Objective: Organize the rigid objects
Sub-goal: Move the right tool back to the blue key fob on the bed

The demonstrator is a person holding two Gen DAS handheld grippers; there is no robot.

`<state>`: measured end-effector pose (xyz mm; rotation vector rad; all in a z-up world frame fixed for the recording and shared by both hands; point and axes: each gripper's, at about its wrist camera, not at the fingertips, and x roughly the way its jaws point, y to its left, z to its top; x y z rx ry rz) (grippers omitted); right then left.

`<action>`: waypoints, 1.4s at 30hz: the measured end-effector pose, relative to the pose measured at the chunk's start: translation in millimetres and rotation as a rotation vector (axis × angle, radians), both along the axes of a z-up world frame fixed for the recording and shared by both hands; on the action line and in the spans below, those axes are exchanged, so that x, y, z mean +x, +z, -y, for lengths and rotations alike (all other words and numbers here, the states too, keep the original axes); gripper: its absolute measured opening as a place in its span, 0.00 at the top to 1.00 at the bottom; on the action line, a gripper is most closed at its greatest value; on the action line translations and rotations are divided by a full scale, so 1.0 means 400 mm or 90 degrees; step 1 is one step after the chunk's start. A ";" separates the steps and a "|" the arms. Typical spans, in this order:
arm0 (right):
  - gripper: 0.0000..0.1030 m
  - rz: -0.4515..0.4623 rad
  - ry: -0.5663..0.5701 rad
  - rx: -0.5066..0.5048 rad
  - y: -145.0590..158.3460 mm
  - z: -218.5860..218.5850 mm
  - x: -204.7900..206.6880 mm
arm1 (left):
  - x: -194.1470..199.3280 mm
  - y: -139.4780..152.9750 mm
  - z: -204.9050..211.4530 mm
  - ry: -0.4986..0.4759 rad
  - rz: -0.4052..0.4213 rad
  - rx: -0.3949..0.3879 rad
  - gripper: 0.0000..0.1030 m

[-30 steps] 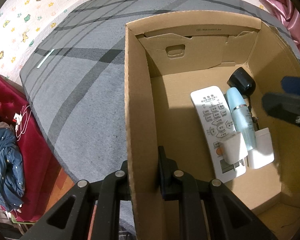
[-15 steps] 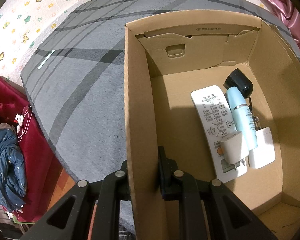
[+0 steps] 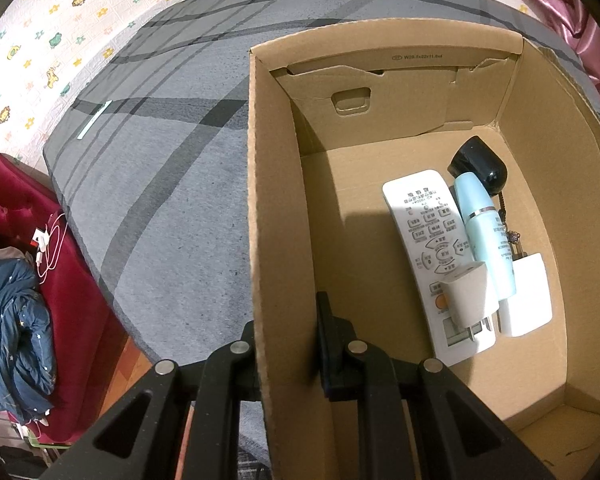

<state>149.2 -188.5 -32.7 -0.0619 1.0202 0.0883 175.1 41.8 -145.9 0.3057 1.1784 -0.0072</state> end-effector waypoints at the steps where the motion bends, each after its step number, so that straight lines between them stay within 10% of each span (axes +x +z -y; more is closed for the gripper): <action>1: 0.00 0.002 -0.003 -0.001 -0.002 0.011 -0.007 | 0.000 0.000 0.000 0.000 0.000 0.000 0.84; 42: 0.00 -0.136 -0.069 -0.043 -0.392 0.138 -0.128 | -0.001 -0.001 0.003 -0.002 0.001 0.012 0.83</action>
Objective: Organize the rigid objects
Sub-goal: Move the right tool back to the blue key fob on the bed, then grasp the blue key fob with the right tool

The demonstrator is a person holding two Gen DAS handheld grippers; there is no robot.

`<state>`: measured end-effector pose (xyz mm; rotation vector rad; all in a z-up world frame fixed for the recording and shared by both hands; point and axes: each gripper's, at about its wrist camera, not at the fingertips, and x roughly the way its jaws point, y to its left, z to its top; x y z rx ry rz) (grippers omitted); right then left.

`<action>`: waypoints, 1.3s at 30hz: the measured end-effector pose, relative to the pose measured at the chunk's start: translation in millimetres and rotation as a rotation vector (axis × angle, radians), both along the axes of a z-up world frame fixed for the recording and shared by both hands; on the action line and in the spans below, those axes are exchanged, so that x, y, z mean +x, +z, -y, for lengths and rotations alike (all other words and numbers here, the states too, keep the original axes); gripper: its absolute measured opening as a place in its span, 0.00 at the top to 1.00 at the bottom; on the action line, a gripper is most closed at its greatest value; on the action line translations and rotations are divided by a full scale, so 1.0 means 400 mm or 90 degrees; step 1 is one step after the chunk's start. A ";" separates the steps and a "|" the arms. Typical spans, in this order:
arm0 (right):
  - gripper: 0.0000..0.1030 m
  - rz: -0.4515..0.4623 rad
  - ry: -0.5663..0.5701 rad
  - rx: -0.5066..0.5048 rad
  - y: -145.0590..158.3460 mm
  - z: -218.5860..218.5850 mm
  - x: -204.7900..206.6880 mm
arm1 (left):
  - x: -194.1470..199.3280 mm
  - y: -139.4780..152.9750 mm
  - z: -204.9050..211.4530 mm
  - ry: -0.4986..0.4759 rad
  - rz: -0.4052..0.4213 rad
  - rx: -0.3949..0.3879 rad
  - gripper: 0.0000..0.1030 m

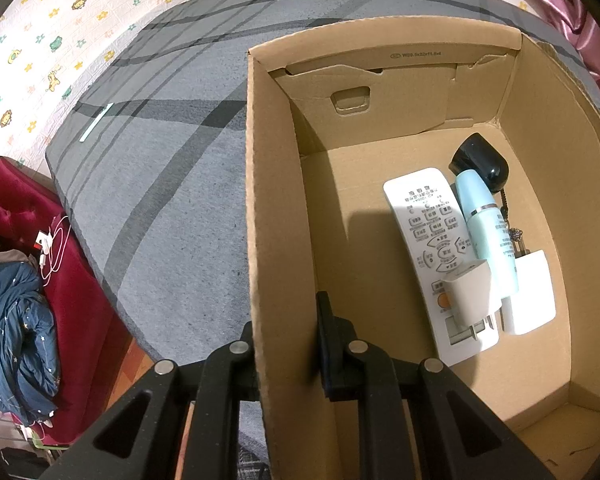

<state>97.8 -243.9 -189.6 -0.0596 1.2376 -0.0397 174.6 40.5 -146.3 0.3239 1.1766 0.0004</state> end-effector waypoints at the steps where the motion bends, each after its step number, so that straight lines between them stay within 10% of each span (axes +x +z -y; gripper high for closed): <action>1: 0.00 -0.001 0.001 -0.002 -0.005 -0.001 -0.001 | 0.000 0.000 0.000 0.000 0.000 0.000 0.83; 11: 0.09 0.005 0.007 -0.012 -0.007 -0.010 -0.008 | 0.001 0.000 -0.001 0.000 0.001 -0.001 0.83; 19: 0.71 0.006 0.021 0.010 0.015 -0.014 -0.017 | 0.001 -0.002 -0.007 0.000 0.001 -0.002 0.83; 39: 0.71 0.021 0.009 0.028 0.087 -0.009 -0.021 | 0.001 0.002 -0.006 0.001 0.001 -0.003 0.83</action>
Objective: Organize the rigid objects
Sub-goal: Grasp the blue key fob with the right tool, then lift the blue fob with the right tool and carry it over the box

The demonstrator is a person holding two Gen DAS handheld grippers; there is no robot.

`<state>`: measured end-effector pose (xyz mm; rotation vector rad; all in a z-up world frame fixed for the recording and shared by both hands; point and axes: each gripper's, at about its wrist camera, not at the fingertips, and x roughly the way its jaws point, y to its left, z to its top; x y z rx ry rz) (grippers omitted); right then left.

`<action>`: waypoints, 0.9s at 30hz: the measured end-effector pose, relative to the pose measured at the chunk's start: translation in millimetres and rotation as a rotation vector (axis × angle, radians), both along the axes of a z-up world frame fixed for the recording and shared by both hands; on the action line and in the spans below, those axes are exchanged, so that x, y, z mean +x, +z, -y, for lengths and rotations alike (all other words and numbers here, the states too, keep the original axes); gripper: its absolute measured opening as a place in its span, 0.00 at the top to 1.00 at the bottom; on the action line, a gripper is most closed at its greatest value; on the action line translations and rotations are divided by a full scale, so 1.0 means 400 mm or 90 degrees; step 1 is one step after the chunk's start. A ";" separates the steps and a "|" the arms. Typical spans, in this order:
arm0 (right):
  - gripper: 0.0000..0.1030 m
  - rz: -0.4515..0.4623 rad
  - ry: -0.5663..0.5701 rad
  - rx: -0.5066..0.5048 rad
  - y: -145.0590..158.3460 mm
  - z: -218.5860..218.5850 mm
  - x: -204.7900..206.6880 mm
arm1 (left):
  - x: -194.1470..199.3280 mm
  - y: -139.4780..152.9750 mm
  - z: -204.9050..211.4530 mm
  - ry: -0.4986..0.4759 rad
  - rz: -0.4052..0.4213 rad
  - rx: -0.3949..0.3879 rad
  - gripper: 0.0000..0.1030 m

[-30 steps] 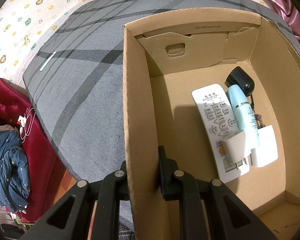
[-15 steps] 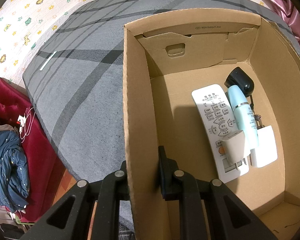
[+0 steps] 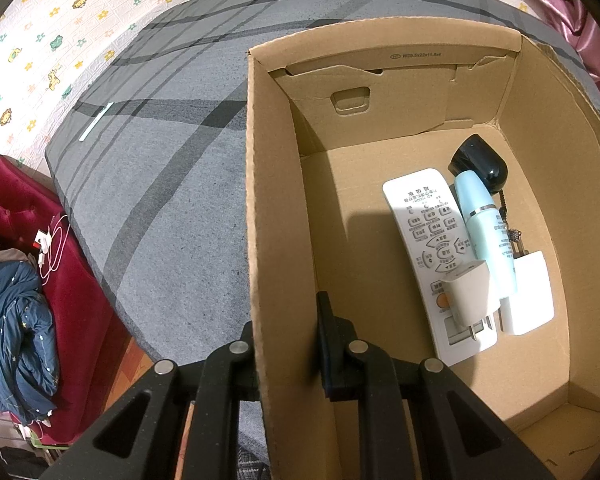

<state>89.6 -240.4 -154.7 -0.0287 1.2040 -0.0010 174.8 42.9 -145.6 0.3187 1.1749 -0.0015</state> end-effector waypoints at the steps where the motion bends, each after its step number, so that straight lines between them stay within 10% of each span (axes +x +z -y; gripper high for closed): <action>1: 0.71 0.001 0.000 0.000 0.002 0.002 0.004 | 0.000 0.000 -0.001 0.000 0.000 0.000 0.83; 27: 0.71 0.071 0.039 -0.002 0.189 -0.088 0.067 | 0.001 0.000 0.002 0.000 -0.002 -0.012 0.83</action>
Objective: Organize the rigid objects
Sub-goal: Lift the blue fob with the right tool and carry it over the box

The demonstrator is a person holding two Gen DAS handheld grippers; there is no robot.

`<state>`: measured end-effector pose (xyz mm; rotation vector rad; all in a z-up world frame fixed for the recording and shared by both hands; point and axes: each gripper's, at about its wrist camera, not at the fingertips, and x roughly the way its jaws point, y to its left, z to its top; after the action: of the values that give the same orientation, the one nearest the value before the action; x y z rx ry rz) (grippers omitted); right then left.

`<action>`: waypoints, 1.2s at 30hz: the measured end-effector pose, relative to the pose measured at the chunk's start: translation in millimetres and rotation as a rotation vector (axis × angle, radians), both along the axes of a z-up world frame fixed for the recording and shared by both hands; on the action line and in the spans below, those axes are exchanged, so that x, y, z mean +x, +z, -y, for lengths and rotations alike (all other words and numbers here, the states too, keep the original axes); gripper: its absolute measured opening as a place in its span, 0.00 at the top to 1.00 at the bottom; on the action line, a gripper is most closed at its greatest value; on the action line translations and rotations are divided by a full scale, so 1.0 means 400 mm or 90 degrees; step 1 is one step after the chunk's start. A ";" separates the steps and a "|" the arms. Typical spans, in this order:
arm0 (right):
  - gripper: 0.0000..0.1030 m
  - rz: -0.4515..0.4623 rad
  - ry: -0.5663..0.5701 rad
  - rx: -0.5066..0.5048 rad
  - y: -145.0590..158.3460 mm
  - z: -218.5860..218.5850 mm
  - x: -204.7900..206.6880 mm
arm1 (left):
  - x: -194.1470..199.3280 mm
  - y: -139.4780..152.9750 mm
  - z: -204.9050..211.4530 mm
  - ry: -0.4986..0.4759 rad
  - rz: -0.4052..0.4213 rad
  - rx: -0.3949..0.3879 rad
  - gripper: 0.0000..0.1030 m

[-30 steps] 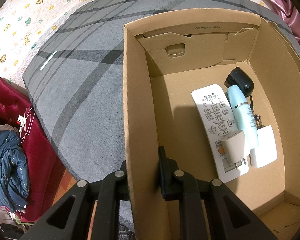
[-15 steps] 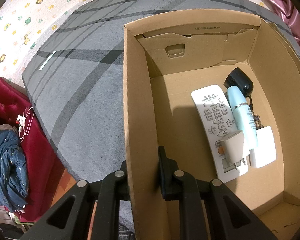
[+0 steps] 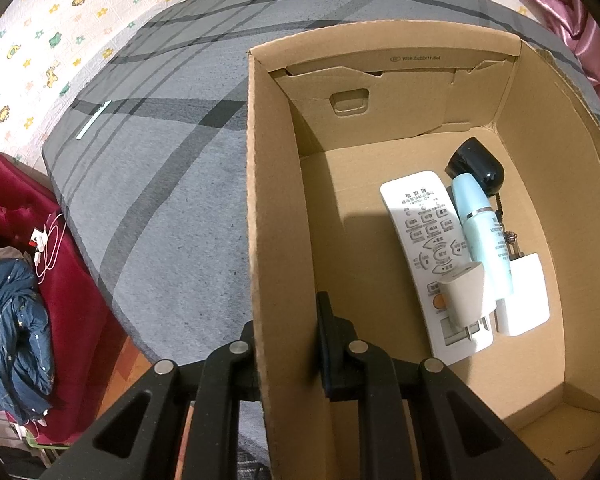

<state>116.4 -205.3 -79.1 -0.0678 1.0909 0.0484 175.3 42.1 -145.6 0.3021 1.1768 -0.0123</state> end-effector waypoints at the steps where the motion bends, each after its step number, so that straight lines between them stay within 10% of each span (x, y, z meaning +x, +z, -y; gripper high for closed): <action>1: 0.71 0.004 0.005 0.000 0.007 -0.008 0.005 | 0.000 0.000 0.000 0.000 0.000 -0.001 0.83; 36: 0.71 0.006 0.145 0.036 -0.004 -0.302 0.174 | 0.004 0.002 -0.017 0.002 -0.002 -0.029 0.83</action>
<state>186.2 -84.7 -80.8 -0.1414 1.0671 0.2827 176.8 48.9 -144.7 0.2605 1.1791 -0.0368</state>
